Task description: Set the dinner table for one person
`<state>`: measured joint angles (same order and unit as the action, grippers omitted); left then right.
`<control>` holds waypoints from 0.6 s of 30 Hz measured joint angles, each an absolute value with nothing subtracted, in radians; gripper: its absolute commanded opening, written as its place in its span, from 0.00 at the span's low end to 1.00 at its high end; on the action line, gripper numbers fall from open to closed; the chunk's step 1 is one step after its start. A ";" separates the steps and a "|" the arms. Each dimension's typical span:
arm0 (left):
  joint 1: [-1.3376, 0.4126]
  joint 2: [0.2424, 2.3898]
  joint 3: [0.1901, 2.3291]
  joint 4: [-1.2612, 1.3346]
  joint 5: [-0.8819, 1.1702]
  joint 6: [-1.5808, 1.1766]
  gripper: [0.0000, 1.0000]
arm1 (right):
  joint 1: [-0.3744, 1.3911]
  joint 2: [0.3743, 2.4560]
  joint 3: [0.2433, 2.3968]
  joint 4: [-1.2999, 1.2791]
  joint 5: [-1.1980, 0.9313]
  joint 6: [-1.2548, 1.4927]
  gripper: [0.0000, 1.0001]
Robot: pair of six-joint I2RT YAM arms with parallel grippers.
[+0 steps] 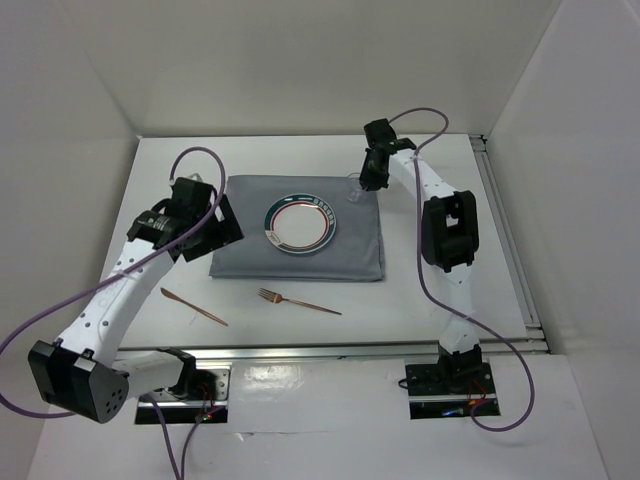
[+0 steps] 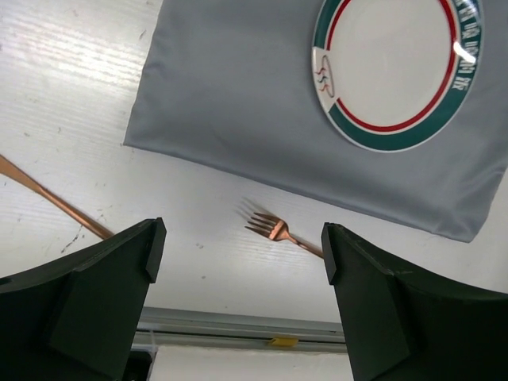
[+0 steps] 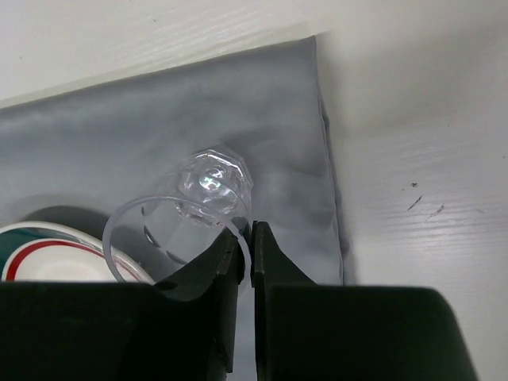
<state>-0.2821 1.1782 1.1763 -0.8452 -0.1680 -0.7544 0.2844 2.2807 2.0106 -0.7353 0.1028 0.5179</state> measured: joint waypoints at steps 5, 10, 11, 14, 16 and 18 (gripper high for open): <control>-0.282 1.178 1.142 -0.865 -0.181 -0.755 1.00 | 0.286 2.282 2.019 -0.735 0.105 0.538 0.45; -0.282 1.178 1.116 -0.874 -0.180 -0.756 1.00 | 0.286 2.284 2.037 -0.735 0.110 0.546 0.66; -0.282 1.178 1.113 -0.874 -0.180 -0.756 1.00 | 0.286 2.288 2.050 -0.736 0.110 0.547 0.70; -0.282 1.173 1.105 -0.880 -0.181 -0.757 1.00 | 0.286 2.299 2.110 -0.749 0.115 0.546 0.78; -0.279 1.167 1.093 -0.879 -0.185 -0.762 1.00 | 0.286 2.294 2.129 -0.750 0.120 0.544 0.79; -0.273 1.157 1.072 -0.887 -0.194 -0.771 0.95 | 0.286 2.276 2.126 -0.752 0.122 0.545 0.81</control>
